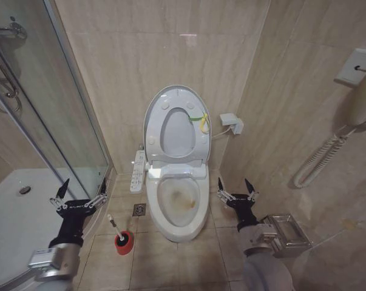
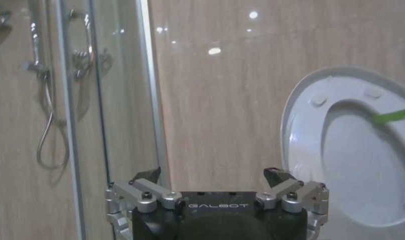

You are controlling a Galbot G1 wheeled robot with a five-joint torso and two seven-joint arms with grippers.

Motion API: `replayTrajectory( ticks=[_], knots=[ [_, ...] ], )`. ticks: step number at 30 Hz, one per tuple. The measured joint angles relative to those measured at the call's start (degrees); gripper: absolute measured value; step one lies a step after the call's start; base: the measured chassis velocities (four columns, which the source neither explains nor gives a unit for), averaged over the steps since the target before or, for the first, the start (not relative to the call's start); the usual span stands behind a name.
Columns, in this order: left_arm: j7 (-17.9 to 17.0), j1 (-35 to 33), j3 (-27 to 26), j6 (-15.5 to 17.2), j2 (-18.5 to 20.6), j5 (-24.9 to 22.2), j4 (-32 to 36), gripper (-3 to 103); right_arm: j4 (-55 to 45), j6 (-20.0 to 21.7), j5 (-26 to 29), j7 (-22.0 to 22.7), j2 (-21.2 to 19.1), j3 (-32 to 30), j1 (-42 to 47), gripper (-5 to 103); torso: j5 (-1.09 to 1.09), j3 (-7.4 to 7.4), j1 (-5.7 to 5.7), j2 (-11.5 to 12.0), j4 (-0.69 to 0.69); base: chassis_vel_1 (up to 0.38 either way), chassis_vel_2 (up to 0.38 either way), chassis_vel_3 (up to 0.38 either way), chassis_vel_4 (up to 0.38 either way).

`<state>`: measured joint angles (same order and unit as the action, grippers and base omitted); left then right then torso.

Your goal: Open the toilet lid, clean the toilet bowl with a toilet brush, close the toilet lid, and flush.

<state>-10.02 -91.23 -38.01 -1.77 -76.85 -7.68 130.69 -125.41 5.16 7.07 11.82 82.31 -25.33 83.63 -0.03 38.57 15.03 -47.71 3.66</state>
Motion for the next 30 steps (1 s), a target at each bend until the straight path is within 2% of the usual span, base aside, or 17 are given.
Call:
replayTrajectory(
  ticks=[3, 10, 16, 30],
  knots=[
    [0.78, 0.47, 0.55, -3.44, -0.17, -1.31, -3.24, 100, 0.0, 0.0, 0.0, 0.0, 0.0, 0.0, 0.0, 100, 0.02, 0.0, 0.0, 0.0, -0.02, 0.0, 0.0, 0.0, 0.0],
    [1.41, 1.06, 1.46, -4.24, -0.66, -1.35, -5.26, 100, 0.0, 0.0, 0.0, 0.0, 0.0, 0.0, 0.0, 100, 0.03, 0.0, 0.0, 0.0, -0.02, 0.0, 0.0, 0.0, 0.0],
    [-1.22, 0.42, 2.19, -3.46, 0.08, -2.54, -11.43, 100, 0.01, 0.0, 0.0, 0.0, 0.0, 0.0, 0.0, 100, 0.02, 0.0, 0.0, 0.0, -0.03, 0.0, 0.0, 0.0, 0.0],
    [-0.37, 5.9, 3.32, -8.55, -0.11, -2.85, -28.58, 100, 0.01, 0.0, 0.0, 0.0, 0.0, 0.0, 0.0, 100, 0.02, 0.0, 0.0, 0.0, -0.02, 0.0, 0.0, 0.0, 0.0]
  ],
)
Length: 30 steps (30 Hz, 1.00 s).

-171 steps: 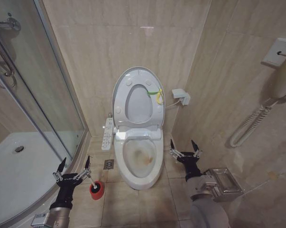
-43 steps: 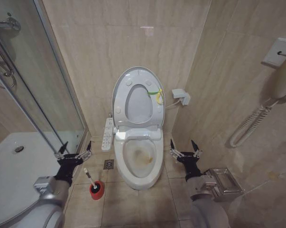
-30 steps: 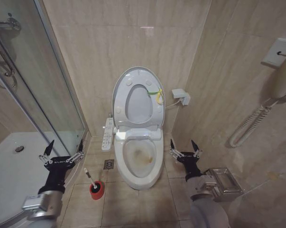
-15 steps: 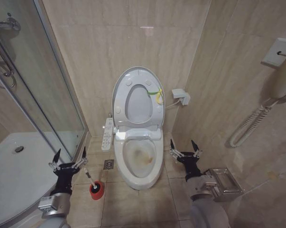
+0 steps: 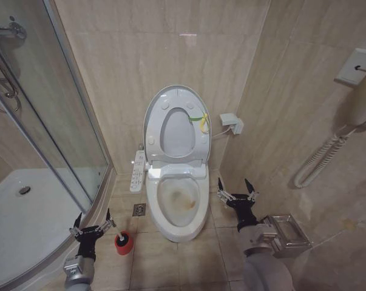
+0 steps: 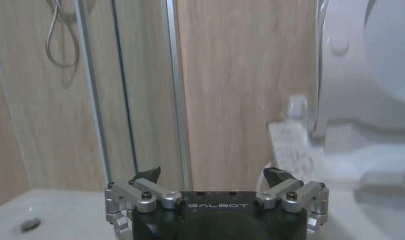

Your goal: Open the toilet lid, clean the toilet bowl with a toilet brush, close the toilet lid, and flush.

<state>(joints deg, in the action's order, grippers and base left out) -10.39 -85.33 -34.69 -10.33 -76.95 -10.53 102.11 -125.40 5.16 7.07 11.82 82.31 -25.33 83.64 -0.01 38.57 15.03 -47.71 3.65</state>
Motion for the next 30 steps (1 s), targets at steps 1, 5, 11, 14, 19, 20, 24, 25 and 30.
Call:
replayTrajectory(
  ticks=[1, 5, 11, 14, 19, 20, 24, 25, 30],
  knots=[
    [0.23, 0.51, 0.05, -0.38, 0.07, -0.02, -1.31, 100, 0.0, 0.0, 0.0, 0.0, 0.0, 0.0, 0.0, 100, 0.0, 0.0, 0.0, 0.0, 0.0, 0.0, 0.0, 0.0, 0.0],
    [1.05, 2.4, 0.18, -1.49, 0.14, -0.03, -6.56, 100, 0.0, 0.0, 0.0, 0.0, 0.0, 0.0, 0.0, 100, 0.0, 0.0, 0.0, 0.0, 0.0, 0.0, 0.0, 0.0, 0.0],
    [2.1, 5.27, 0.44, -3.24, 0.14, -0.69, -14.14, 100, 0.0, 0.0, 0.0, 0.0, 0.0, 0.0, 0.0, 100, 0.0, 0.0, 0.0, 0.0, -0.01, 0.0, 0.0, 0.0, 0.0],
    [3.88, 7.74, 0.88, -5.54, 0.48, -1.16, -19.63, 100, 0.0, 0.0, 0.0, 0.0, 0.0, 0.0, 0.0, 100, 0.0, 0.0, 0.0, 0.0, 0.0, 0.0, 0.0, 0.0, 0.0],
    [6.39, 10.43, 2.9, -7.99, 1.15, -2.59, -25.29, 100, 0.0, 0.0, 0.0, 0.0, 0.0, 0.0, 0.0, 100, 0.01, 0.0, 0.0, 0.0, 0.0, 0.0, 0.0, 0.0, 0.0],
    [6.78, 11.1, 3.4, -8.75, 1.2, -2.72, -26.83, 100, 0.0, 0.0, 0.0, 0.0, 0.0, 0.0, 0.0, 100, 0.0, 0.0, 0.0, 0.0, 0.0, 0.0, 0.0, 0.0, 0.0],
    [7.43, 12.7, 4.28, -10.04, 1.22, -2.77, -30.33, 100, 0.0, 0.0, 0.0, 0.0, 0.0, 0.0, 0.0, 100, 0.0, 0.0, 0.0, 0.0, 0.0, 0.0, 0.0, 0.0, 0.0],
    [7.74, 13.54, 4.7, -10.45, 1.25, -2.78, -31.97, 100, 0.0, 0.0, 0.0, 0.0, 0.0, 0.0, 0.0, 100, 0.0, 0.0, 0.0, 0.0, -0.01, 0.0, 0.0, 0.0, 0.0],
    [8.62, 17.09, 5.7, -11.46, 1.51, -2.88, -37.2, 99, 0.0, 0.0, 0.0, 0.0, 0.0, 0.0, 0.0, 100, 0.0, 0.0, 0.0, 0.0, 0.0, 0.0, 0.0, 0.0, 0.0]
  ],
)
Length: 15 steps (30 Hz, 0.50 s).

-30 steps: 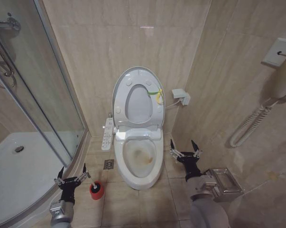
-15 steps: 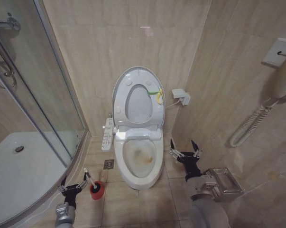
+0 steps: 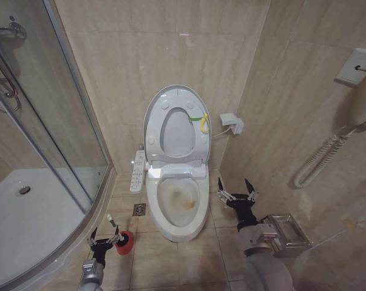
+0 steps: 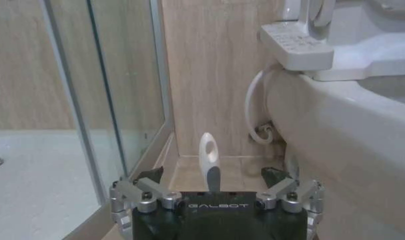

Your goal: Open the toilet lid, clean the toilet bowl with a toilet brush, close the toilet lid, and flush.

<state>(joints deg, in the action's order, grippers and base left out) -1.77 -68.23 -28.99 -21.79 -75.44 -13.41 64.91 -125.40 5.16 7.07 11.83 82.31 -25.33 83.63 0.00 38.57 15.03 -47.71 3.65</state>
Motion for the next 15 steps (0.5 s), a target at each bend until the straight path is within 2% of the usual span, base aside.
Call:
replayTrajectory(
  ticks=[6, 14, 15],
  knots=[
    [2.22, 6.74, 1.42, -2.19, 1.33, -0.28, -8.42, 99, 0.0, 0.0, 0.0, 0.0, 0.0, 0.0, 0.0, 100, 0.0, 0.0, 0.0, 0.0, 0.0, 0.0, 0.0, 0.0, 0.0],
    [4.42, 11.15, 3.02, -3.66, 1.2, -0.69, -13.51, 96, 0.0, 0.0, 0.0, 0.0, 0.0, 0.0, 0.0, 100, 0.01, 0.0, 0.0, 0.0, 0.0, 0.0, 0.0, 0.0, 0.0],
    [4.58, 11.49, 3.16, -3.69, 1.0, -0.84, -13.92, 92, 0.0, 0.0, 0.0, 0.0, 0.0, 0.0, 0.0, 100, 0.0, 0.0, 0.0, 0.0, 0.0, 0.0, 0.0, 0.0, 0.0]
  ],
)
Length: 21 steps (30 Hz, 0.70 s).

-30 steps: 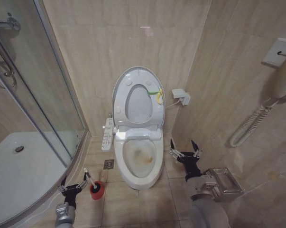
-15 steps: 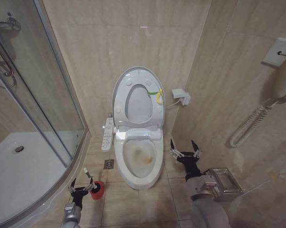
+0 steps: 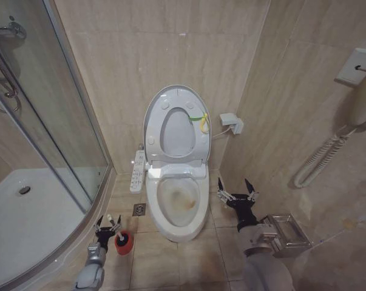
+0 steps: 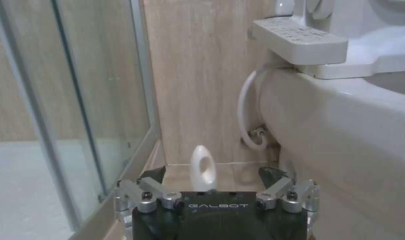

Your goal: Open the toilet lid, clean the toilet bowl with a toilet brush, close the toilet lid, and flush.

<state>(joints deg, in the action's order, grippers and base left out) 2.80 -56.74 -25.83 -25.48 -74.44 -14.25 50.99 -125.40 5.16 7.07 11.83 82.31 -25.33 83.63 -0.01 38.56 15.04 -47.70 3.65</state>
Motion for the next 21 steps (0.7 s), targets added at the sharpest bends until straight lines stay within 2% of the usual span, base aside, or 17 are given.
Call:
replayTrajectory(
  ticks=[14, 15, 20, 21],
  knots=[
    [2.21, 0.34, -0.67, -1.32, -0.23, -0.02, -2.17, 90, 0.0, 0.0, 0.0, 0.0, 0.0, 0.0, 0.0, 100, 0.01, 0.0, -0.01, 0.0, -0.01, 0.0, 0.0, 0.0, 0.0],
    [2.5, 0.4, -0.83, -1.58, -0.23, -0.01, -2.49, 69, 0.0, 0.0, 0.0, 0.0, 0.0, 0.0, 0.0, 100, 0.01, 0.0, -0.01, 0.0, -0.01, 0.0, 0.0, 0.0, 0.0],
    [3.25, 0.24, -1.29, -2.32, -0.53, 0.05, -3.12, 69, 0.0, 0.0, 0.0, 0.0, 0.0, 0.0, 0.0, 100, 0.0, 0.0, -0.01, 0.0, -0.01, 0.0, 0.0, 0.0, 0.0],
    [3.57, 0.18, -1.47, -2.58, -0.63, 0.1, -3.36, 42, 0.0, 0.0, 0.0, 0.0, 0.0, 0.0, 0.0, 100, 0.0, 0.0, -0.01, 0.0, -0.01, 0.0, 0.0, 0.0, 0.0]
  ],
)
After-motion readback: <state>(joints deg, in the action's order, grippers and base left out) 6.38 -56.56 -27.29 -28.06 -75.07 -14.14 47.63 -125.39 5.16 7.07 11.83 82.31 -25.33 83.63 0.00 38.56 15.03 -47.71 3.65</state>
